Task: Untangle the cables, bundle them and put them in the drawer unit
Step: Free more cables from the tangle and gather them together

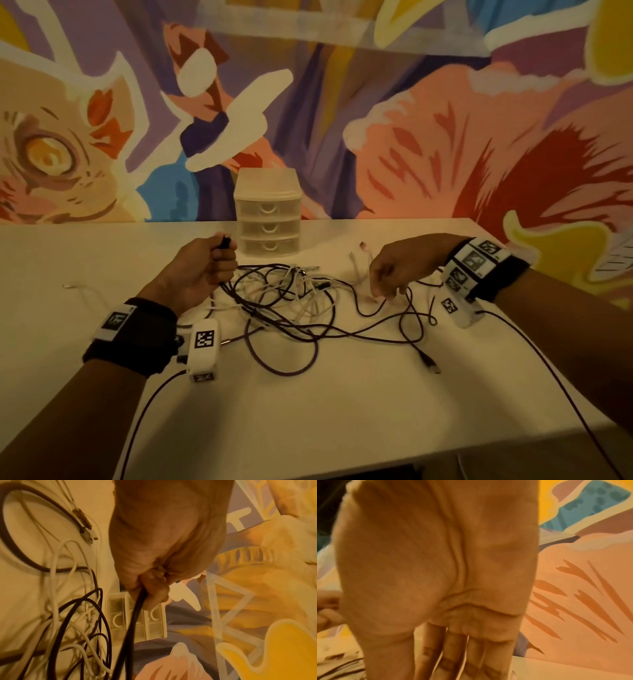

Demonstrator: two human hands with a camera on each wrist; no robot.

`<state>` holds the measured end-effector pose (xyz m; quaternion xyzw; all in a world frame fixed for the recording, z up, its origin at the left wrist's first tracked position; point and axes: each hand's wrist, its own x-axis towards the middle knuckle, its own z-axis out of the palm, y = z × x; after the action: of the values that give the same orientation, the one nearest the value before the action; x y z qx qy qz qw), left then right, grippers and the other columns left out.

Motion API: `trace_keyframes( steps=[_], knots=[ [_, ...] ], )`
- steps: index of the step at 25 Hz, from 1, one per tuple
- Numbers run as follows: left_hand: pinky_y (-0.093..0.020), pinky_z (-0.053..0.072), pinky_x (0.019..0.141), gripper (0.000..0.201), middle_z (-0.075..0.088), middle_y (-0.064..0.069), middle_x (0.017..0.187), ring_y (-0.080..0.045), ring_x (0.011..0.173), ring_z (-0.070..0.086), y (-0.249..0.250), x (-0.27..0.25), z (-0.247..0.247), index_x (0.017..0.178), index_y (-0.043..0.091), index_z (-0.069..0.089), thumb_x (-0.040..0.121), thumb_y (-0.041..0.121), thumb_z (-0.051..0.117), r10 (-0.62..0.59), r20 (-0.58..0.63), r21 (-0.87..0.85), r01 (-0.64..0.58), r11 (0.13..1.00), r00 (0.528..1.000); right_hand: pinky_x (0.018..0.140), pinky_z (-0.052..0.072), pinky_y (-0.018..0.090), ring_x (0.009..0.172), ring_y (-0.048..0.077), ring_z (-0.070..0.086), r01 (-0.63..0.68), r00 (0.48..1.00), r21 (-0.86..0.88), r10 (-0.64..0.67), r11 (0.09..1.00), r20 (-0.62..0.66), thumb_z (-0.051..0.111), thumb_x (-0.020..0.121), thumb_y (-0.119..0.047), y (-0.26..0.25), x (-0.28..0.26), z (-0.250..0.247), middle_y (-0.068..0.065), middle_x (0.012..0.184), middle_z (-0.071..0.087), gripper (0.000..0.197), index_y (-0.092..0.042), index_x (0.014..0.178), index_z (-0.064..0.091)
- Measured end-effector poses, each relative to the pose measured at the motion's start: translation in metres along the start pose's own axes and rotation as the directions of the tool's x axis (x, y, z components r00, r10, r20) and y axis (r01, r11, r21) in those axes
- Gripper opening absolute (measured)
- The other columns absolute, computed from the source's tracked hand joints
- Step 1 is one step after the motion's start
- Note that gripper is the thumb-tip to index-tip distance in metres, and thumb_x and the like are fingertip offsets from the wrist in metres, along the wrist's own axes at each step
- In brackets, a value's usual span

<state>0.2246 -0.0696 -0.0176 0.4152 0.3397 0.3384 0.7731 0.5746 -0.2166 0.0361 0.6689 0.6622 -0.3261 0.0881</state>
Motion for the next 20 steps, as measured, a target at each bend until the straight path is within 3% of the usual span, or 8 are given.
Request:
trace_keyframes(
  steps=[2, 4, 7, 10, 12, 16, 20],
  knots=[
    [-0.018, 0.024, 0.037, 0.04, 0.03, 0.009, 0.061, -0.004, 0.045, 0.026, 0.0, -0.004, -0.001, 0.09, 0.013, 0.055, 0.117, 0.033, 0.033, -0.021, 0.015, 0.007, 0.021, 1.0, 1.0, 0.076, 0.061, 0.025, 0.082, 0.009, 0.073, -0.034, 0.993, -0.145, 0.05, 0.989, 0.109, 0.065, 0.098, -0.012, -0.003, 0.006, 0.009, 0.009, 0.105, 0.081, 0.02, -0.016, 0.111, 0.079],
    [-0.018, 0.024, 0.038, 0.038, 0.03, 0.009, 0.063, -0.004, 0.046, 0.026, -0.001, -0.007, 0.004, 0.09, 0.013, 0.055, 0.117, 0.033, 0.034, -0.021, 0.034, 0.009, 0.02, 1.0, 0.999, 0.074, 0.06, 0.027, 0.079, 0.008, 0.071, -0.044, 0.984, -0.287, 0.092, 0.957, 0.156, 0.067, 0.096, -0.018, -0.006, 0.006, 0.017, 0.002, 0.101, 0.079, 0.018, -0.027, 0.105, 0.079],
    [-0.018, 0.022, 0.038, 0.037, 0.03, 0.009, 0.062, -0.004, 0.045, 0.026, -0.002, -0.01, 0.013, 0.091, 0.014, 0.055, 0.116, 0.032, 0.035, -0.023, 0.053, 0.013, 0.022, 1.0, 0.998, 0.086, 0.057, 0.032, 0.09, 0.009, 0.071, -0.05, 0.996, -0.351, 0.075, 0.935, 0.057, 0.074, 0.091, -0.03, -0.004, -0.004, 0.013, -0.007, 0.093, 0.079, 0.013, -0.037, 0.099, 0.08],
    [-0.019, 0.022, 0.039, 0.035, 0.031, 0.009, 0.062, -0.004, 0.045, 0.026, -0.001, -0.011, 0.019, 0.093, 0.014, 0.054, 0.116, 0.032, 0.035, -0.016, 0.058, 0.013, 0.015, 1.0, 0.998, 0.086, 0.056, 0.032, 0.091, 0.008, 0.066, -0.024, 0.999, -0.441, 0.037, 0.897, 0.021, 0.077, 0.089, -0.029, 0.002, -0.01, 0.015, -0.016, 0.088, 0.071, 0.011, -0.038, 0.093, 0.079],
    [-0.019, 0.023, 0.038, 0.035, 0.031, 0.009, 0.062, -0.004, 0.045, 0.026, -0.001, -0.012, 0.023, 0.093, 0.014, 0.054, 0.116, 0.032, 0.035, -0.01, 0.067, 0.022, 0.009, 1.0, 0.998, 0.088, 0.058, 0.036, 0.09, 0.01, 0.064, 0.007, 0.998, -0.512, 0.027, 0.859, 0.058, 0.07, 0.092, -0.02, 0.006, -0.007, 0.028, -0.02, 0.085, 0.066, 0.021, -0.04, 0.096, 0.077],
    [-0.019, 0.02, 0.039, 0.035, 0.031, 0.009, 0.061, -0.004, 0.045, 0.025, -0.005, -0.013, 0.028, 0.093, 0.014, 0.054, 0.116, 0.033, 0.035, -0.005, 0.077, 0.02, 0.004, 1.0, 0.997, 0.09, 0.059, 0.043, 0.099, 0.019, 0.066, 0.039, 0.999, -0.613, -0.028, 0.789, 0.028, 0.06, 0.094, -0.02, 0.013, -0.005, 0.04, -0.011, 0.1, 0.074, 0.023, -0.035, 0.101, 0.077],
    [-0.019, 0.02, 0.038, 0.036, 0.03, 0.009, 0.061, -0.003, 0.044, 0.024, -0.007, -0.013, 0.033, 0.093, 0.013, 0.054, 0.116, 0.033, 0.036, 0.02, 0.069, 0.049, -0.024, 0.999, 0.997, 0.086, 0.053, 0.036, 0.093, 0.013, 0.059, 0.117, 0.981, -0.582, -0.187, 0.804, -0.061, 0.061, 0.097, -0.032, 0.013, -0.002, 0.032, -0.012, 0.106, 0.066, 0.013, -0.033, 0.107, 0.07]
  ],
)
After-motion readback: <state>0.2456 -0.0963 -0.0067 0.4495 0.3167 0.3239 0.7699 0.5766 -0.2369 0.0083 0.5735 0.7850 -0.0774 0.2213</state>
